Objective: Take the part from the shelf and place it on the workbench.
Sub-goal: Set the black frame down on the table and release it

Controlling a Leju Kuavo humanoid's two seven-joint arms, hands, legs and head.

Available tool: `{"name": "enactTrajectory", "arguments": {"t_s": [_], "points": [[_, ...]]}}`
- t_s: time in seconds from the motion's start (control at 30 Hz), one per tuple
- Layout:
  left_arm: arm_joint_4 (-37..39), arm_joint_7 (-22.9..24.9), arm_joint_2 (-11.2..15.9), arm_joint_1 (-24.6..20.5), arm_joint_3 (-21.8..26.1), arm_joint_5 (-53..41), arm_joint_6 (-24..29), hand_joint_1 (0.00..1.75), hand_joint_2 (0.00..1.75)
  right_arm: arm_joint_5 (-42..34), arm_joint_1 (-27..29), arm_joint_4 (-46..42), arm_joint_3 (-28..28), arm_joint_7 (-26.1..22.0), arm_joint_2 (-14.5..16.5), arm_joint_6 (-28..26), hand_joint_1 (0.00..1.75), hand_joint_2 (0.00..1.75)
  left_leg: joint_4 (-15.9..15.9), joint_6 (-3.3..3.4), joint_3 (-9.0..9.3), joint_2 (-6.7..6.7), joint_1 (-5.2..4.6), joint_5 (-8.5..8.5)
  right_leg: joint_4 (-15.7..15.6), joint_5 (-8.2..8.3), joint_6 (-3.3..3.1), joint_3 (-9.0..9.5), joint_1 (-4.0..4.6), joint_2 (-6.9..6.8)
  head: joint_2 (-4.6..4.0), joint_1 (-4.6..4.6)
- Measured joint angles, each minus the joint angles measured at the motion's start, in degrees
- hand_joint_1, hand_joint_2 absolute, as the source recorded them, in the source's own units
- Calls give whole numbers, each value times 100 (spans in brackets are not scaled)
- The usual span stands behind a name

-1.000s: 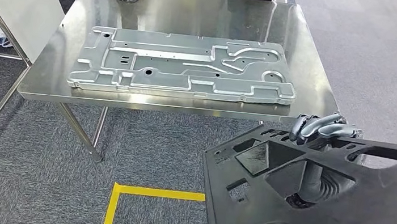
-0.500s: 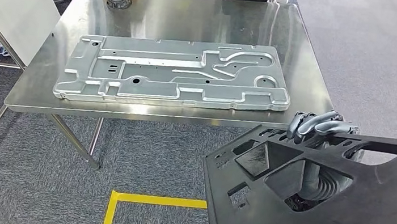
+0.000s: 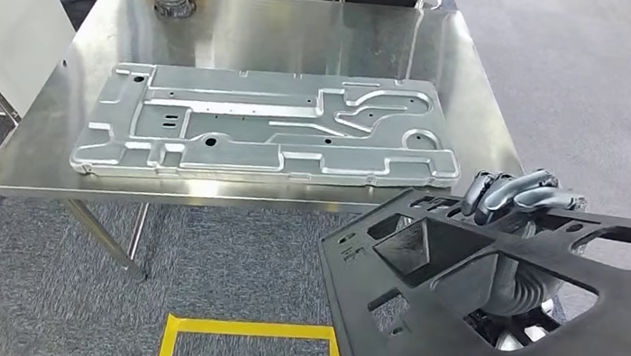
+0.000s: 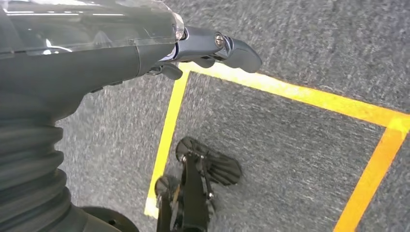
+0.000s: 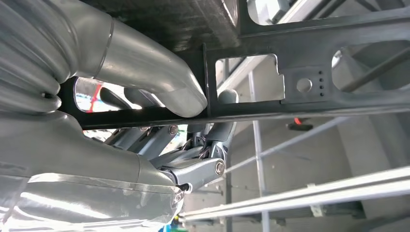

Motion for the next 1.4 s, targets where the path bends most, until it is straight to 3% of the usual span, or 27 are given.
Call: {"name": "enactTrajectory", "arguments": {"t_s": [0.03,0.07,0.1,0.17,0.23,0.27,0.4,0.47,0.53,0.57,0.6,0.63,0.7,0.73,0.77,0.87,0.93,0.97,1.03,1.07,1.1,1.13,1.2,1.23,1.3,1.4], "points": [[0,0,0,1,0,-1,-2,0,175,18,3,8,1,0,1,-16,175,175,4,7,25,20,-2,-30,389,-108,20,-252,-12,-15,0,1],[0,0,0,2,0,-1,-2,0,175,42,8,20,2,1,2,-39,175,175,9,6,53,31,-3,-63,627,-115,37,-437,-23,-23,0,0],[0,-1,0,2,0,-2,-3,0,175,68,11,33,3,3,2,-64,175,175,15,2,89,39,-3,-97,659,-11,47,-521,-32,-31,0,2],[0,-1,-1,4,0,-3,-4,0,175,97,11,57,3,8,2,-109,175,175,27,-21,189,44,-3,-182,56,489,40,-343,-44,-61,0,3],[0,0,-1,1,0,-3,-7,0,175,98,9,75,3,7,5,-127,175,175,39,-75,262,43,-23,-269,-660,827,-2,-51,-29,-100,0,1],[0,-2,-1,-1,0,-2,-9,0,175,98,9,85,5,2,9,-128,175,175,42,-108,276,43,-34,-302,-841,865,-30,23,-17,-110,0,-4],[0,-11,5,-12,0,2,-9,0,175,97,10,112,6,-24,16,-129,175,175,78,-231,314,66,-27,-415,-952,779,-171,109,-9,-80,1,-25],[0,-15,9,-20,0,2,-8,0,175,97,3,116,6,-33,24,-129,175,175,562,-285,105,64,-8,-643,-1002,741,-240,209,-26,-77,1,-48],[0,-15,10,-15,0,3,-8,0,175,97,5,128,6,-35,28,-129,175,175,1398,-318,-387,60,-3,-926,-1009,680,-275,277,-15,-71,0,-64],[0,-15,11,-6,0,3,-8,0,175,97,10,137,7,-34,28,-129,175,175,1704,-326,-614,60,-2,-963,-1009,645,-279,313,-10,-60,0,-63],[0,-14,11,2,0,3,-8,0,175,97,14,145,7,-34,28,-129,175,175,1797,-324,-747,60,-2,-870,-1008,607,-277,358,-6,-47,0,-64],[0,-14,11,8,0,3,-8,0,175,97,16,151,7,-34,28,-129,175,175,1653,-313,-764,60,-3,-650,-1007,562,-270,419,-3,-34,0,-64],[0,-14,15,15,0,3,-8,0,175,96,14,155,7,-35,29,-128,175,175,906,-258,-549,52,-13,-68,-1008,457,-243,559,4,-19,0,-61],[0,-14,17,15,0,3,-7,0,175,95,10,159,7,-36,31,-128,175,175,557,-223,-419,47,-27,113,-1003,408,-218,607,13,-10,0,-58],[0,-15,20,14,0,4,-7,0,175,93,8,163,7,-38,32,-127,175,175,326,-190,-329,44,-42,178,-999,372,-191,627,19,-4,0,-56],[0,-21,21,9,0,3,-7,0,175,91,2,175,10,-38,35,-125,175,175,155,-112,-254,43,-51,84,-1024,319,-104,633,26,2,1,-54],[0,-26,17,8,0,0,-10,0,175,91,-8,175,9,-38,35,-126,175,175,102,-49,-192,42,-22,57,-845,206,-50,574,26,-13,1,-50],[0,-27,15,5,0,-3,-11,0,175,91,-9,173,8,-40,36,-127,175,175,80,-18,-149,44,-8,39,-573,91,-28,439,23,-19,1,-47],[0,-22,10,1,0,-11,-8,0,175,90,13,177,7,-43,38,-127,175,175,75,23,-85,48,-12,-20,250,-172,2,-52,8,-28,0,-46],[0,-15,9,3,0,-13,-3,0,175,90,32,181,7,-44,39,-127,175,175,76,28,-48,47,-14,-54,588,-225,14,-297,0,-30,0,-48],[0,-7,8,7,0,-15,1,0,175,90,50,187,7,-43,40,-127,175,175,77,29,-2,43,-16,-93,748,-168,21,-462,-7,-33,0,-48],[0,-1,7,11,0,-14,4,0,175,90,61,192,7,-42,39,-127,175,175,77,25,59,37,-16,-138,649,27,18,-505,-11,-40,0,-46],[0,-3,-2,15,0,-13,5,0,175,90,69,197,5,-42,39,-127,175,175,77,-1,191,25,-16,-239,-77,606,-15,-320,-10,-63,0,-44],[0,-8,-8,12,0,-10,5,0,175,88,68,199,4,-44,40,-127,175,175,84,-30,241,20,-27,-292,-456,811,-39,-186,4,-76,0,-47],[0,-20,-13,7,0,-1,4,0,175,85,71,204,9,-49,46,-127,175,175,84,-93,276,18,-43,-364,-821,910,-95,-51,30,-84,1,-57],[0,-34,-10,-2,0,29,-2,0,175,84,66,201,18,-33,55,-134,175,175,85,-181,314,34,-44,-438,-884,834,-181,-1,27,-58,0,-68]]}}
